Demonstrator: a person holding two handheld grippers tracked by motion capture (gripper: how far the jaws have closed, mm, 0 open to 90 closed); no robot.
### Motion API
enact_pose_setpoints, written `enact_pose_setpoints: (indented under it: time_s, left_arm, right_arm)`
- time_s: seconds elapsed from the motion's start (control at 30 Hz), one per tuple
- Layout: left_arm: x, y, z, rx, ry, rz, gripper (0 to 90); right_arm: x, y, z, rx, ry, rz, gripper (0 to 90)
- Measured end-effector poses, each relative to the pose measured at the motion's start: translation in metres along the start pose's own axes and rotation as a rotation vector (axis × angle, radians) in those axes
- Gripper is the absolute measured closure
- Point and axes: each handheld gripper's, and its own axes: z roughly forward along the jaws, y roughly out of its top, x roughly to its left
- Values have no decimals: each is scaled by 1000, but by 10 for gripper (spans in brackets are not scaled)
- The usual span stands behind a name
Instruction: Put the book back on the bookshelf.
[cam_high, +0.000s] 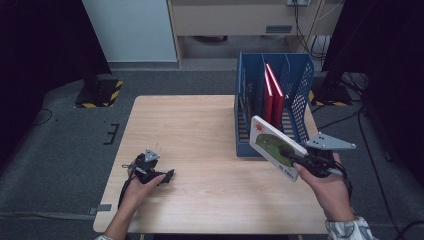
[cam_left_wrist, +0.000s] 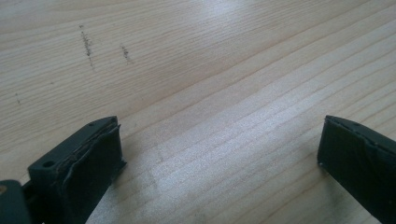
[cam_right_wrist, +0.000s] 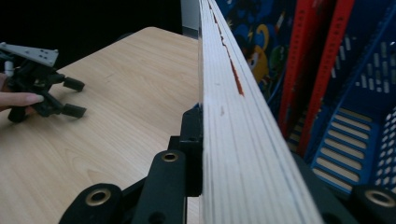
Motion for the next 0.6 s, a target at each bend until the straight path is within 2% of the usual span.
enact_pose_setpoints:
  time_s: [0.6]
  left_arm:
    - [-1, 0, 0, -2, 2, -5, 0]
  right_arm:
    - [-32, 6, -7, -9, -107, 50, 755]
